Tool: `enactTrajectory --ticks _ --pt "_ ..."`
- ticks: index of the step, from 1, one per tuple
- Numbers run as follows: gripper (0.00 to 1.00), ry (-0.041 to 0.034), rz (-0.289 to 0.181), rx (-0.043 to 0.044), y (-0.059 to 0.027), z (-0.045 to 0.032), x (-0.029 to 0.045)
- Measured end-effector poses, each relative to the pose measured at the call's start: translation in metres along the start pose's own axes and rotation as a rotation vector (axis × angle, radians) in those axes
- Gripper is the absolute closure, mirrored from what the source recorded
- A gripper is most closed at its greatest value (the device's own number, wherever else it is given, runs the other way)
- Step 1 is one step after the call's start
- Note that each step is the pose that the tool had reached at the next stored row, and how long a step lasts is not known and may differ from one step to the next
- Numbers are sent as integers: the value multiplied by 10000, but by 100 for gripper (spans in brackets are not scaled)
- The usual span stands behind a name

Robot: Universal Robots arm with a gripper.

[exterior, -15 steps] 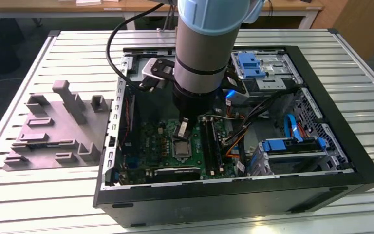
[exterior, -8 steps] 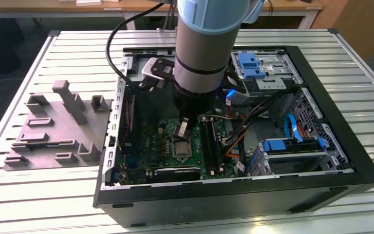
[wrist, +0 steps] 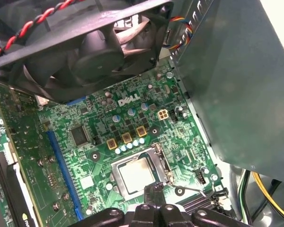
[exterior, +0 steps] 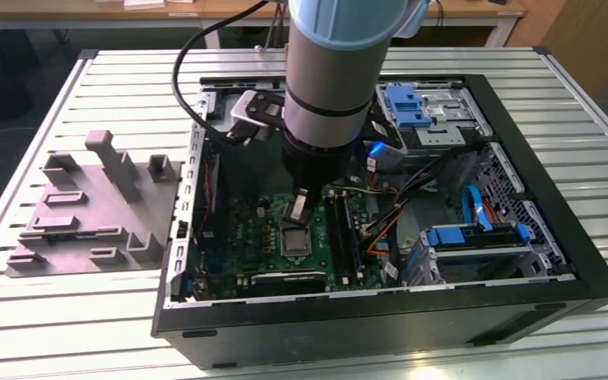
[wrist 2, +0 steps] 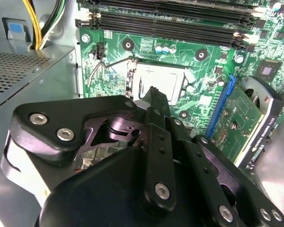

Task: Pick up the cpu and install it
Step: 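Install the first cpu locking lever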

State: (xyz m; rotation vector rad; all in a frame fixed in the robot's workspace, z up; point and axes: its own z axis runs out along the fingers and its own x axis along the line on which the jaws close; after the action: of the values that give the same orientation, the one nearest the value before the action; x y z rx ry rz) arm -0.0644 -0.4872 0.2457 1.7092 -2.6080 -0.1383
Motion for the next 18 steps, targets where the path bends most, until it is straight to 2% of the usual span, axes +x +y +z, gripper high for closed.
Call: enactTrajectory --ticks 11,12,13,15,16,18 --pt "89 -11 -2 2 -19 1 -14" --pt "89 -66 -10 -14 -20 1 -13" --pt "89 -209 -22 -75 -22 2 -10" --pt "89 -554 -45 -215 -25 0 -1" --pt "89 -701 -56 -267 -28 0 3" --pt "89 -777 -63 -260 -29 -1 4"
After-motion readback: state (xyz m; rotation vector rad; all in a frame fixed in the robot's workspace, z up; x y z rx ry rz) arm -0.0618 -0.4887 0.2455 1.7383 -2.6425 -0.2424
